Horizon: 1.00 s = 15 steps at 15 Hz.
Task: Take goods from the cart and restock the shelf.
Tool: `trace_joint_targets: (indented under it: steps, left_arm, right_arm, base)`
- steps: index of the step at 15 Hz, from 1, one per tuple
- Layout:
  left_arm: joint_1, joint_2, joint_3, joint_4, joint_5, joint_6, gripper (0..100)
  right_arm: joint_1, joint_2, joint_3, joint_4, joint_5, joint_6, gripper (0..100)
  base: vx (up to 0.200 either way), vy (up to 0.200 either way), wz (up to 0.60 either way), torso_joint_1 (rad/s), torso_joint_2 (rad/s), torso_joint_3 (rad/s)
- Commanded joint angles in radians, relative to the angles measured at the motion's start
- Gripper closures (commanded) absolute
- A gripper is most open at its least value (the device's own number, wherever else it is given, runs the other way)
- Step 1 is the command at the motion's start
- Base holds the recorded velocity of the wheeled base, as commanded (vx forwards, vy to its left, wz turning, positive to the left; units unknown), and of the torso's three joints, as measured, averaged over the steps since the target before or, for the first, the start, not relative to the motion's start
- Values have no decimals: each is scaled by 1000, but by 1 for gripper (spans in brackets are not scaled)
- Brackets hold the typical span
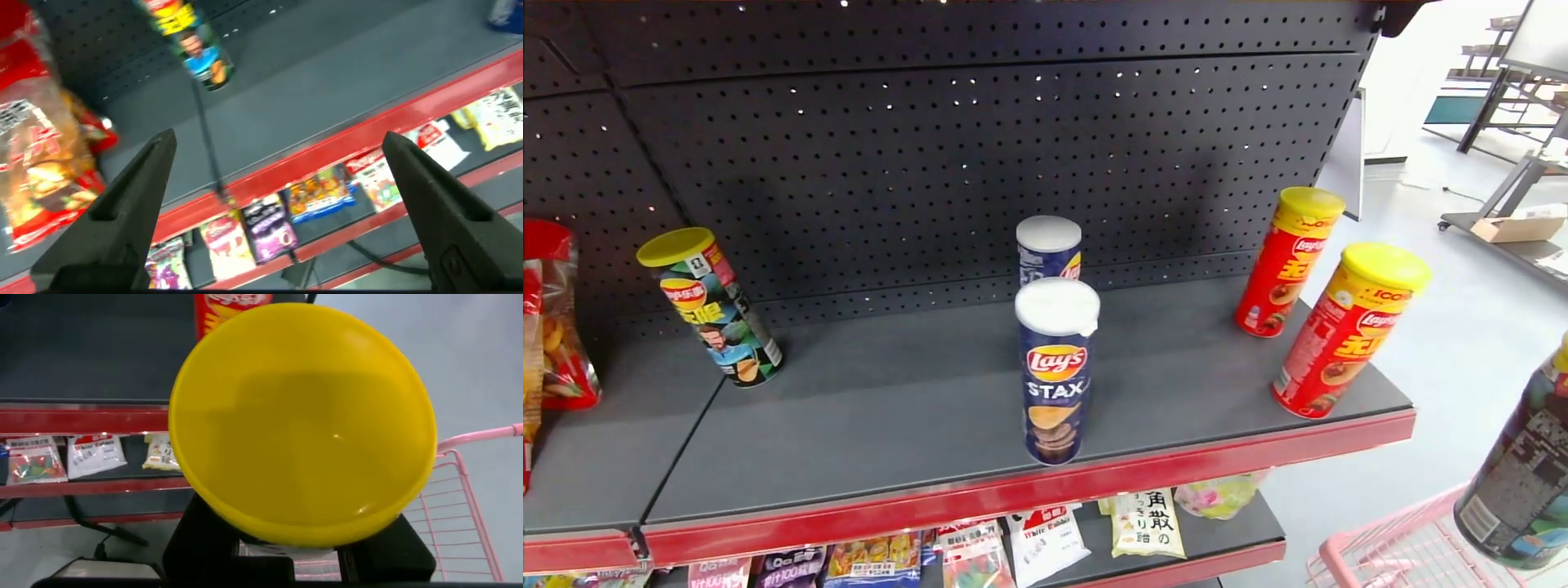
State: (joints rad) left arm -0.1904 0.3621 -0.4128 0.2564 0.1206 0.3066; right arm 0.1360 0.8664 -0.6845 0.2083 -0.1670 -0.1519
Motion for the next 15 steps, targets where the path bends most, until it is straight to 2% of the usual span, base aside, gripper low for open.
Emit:
trace_joint_targets:
  steps: [1,10,15]
  left_arm:
    - [0,-2,0,0,1,0,0]
    - [0,-5,0,0,-1,0,0]
    - [0,-12,5,1,-1,0,0]
  right_arm:
    - [1,3,2,0,0,0,100]
    - [2,-35,6,0,1,0,100]
    - [2,-253,66,6,-5,-26,100]
  base:
    - [0,200,0,2,2,7]
    - [0,200,0,2,2,2]
    - [0,200,0,2,4,1]
